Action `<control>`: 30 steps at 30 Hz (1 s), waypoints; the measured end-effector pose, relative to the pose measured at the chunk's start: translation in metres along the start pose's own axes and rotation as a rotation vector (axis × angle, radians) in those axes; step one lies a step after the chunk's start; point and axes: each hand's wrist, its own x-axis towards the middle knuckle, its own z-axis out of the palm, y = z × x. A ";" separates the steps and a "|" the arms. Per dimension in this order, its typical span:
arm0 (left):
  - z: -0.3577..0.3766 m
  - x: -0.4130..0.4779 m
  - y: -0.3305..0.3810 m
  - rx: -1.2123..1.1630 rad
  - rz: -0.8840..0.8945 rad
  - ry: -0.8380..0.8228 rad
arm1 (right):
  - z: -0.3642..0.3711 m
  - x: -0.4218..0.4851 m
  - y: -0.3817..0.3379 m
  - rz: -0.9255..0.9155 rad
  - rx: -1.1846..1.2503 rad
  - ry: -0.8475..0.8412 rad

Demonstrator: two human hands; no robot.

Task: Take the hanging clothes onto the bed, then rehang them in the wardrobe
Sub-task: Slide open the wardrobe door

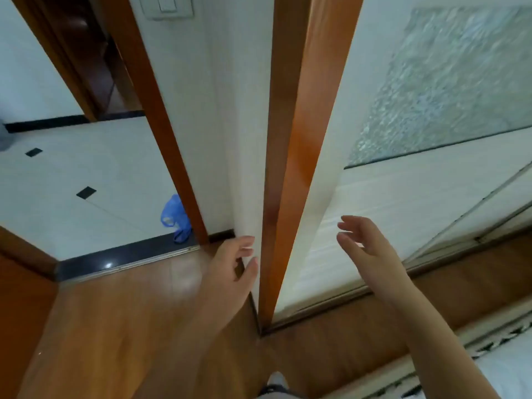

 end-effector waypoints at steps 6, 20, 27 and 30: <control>0.003 0.030 0.046 -0.083 0.101 0.110 | 0.001 0.035 -0.023 -0.041 0.140 0.156; -0.002 0.052 0.053 -0.016 0.248 0.030 | 0.026 0.053 -0.030 -0.044 0.029 0.177; 0.003 0.053 0.045 -0.076 0.354 0.107 | 0.000 0.063 -0.019 -0.041 -0.004 0.221; 0.007 0.049 0.047 -0.010 0.586 0.376 | -0.022 0.068 -0.014 -0.013 0.026 0.165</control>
